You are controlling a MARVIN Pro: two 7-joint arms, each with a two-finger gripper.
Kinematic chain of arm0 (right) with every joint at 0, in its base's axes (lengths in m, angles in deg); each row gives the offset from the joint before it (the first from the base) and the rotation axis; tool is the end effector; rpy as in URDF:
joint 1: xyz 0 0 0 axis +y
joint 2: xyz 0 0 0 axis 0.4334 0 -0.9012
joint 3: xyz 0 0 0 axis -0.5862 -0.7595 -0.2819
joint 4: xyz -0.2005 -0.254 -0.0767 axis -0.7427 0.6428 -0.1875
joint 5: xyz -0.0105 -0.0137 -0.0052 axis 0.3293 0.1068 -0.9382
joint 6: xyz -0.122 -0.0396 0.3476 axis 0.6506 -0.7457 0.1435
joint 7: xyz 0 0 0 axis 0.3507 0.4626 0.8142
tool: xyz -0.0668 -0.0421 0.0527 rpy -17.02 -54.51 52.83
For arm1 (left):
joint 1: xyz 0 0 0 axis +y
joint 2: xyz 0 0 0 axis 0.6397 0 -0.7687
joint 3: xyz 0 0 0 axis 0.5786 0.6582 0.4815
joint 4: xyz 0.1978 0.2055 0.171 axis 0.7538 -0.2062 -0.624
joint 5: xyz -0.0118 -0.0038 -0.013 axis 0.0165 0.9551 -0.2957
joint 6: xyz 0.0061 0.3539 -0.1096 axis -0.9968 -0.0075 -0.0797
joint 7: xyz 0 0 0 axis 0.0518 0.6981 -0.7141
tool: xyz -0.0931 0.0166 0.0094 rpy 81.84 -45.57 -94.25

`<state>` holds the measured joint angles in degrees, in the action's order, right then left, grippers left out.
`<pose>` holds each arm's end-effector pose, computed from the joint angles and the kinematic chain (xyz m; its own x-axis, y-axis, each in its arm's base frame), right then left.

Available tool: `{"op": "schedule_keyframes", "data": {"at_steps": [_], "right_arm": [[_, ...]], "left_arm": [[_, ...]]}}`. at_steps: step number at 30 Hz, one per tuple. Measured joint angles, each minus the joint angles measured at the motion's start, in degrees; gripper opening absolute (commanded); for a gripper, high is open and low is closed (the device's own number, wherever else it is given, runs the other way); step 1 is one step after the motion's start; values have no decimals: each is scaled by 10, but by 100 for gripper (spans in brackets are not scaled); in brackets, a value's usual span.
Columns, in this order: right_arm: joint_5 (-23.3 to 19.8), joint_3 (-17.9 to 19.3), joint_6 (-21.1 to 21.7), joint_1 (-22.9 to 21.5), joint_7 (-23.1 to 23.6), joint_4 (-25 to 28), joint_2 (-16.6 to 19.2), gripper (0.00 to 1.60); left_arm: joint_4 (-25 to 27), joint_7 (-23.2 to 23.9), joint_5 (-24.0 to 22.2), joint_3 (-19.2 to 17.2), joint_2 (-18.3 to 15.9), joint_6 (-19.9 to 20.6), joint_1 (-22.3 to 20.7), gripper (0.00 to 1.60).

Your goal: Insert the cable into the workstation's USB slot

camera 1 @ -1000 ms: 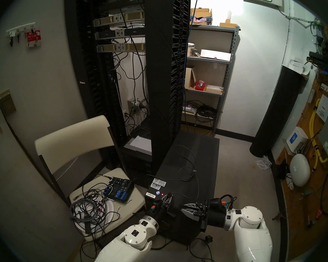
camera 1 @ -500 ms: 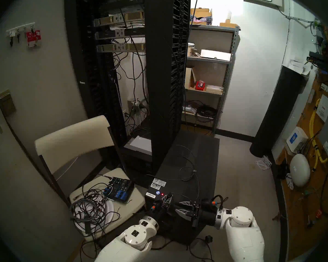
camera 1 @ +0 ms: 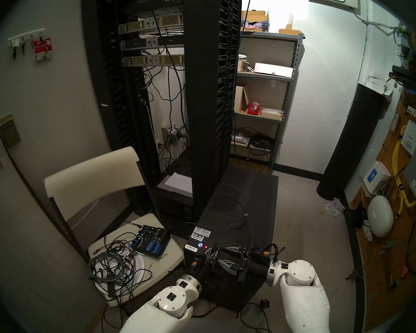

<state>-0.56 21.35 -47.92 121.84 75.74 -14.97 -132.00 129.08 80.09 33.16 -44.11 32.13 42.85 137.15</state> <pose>0.3529 0.0143 -0.5031 0.2070 0.0885 0.9743 0.8729 -0.4665 -0.1431 0.3213 -0.1479 -0.5617 0.2596 0.0025 0.9657 -0.4815 -0.8665 0.1316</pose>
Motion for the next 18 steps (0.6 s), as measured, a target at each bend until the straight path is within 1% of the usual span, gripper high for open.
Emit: {"op": "schedule_keyframes", "data": {"at_steps": [1,4,9,18], "right_arm": [[6,-1,-3,-1,-6,-1,-1,92],[21,-5,-12,-2,-24,-5,-2,95],[33,-12,-25,-5,-54,-22,-4,92],[31,-17,-37,-14,-76,-51,-5,91]], "left_arm": [[0,0,0,0,0,0,0,0],[-1,0,-1,1,-1,0,-1,0],[-1,1,-2,3,-2,-1,-2,0],[-1,4,-5,5,-5,0,-3,0]]}}
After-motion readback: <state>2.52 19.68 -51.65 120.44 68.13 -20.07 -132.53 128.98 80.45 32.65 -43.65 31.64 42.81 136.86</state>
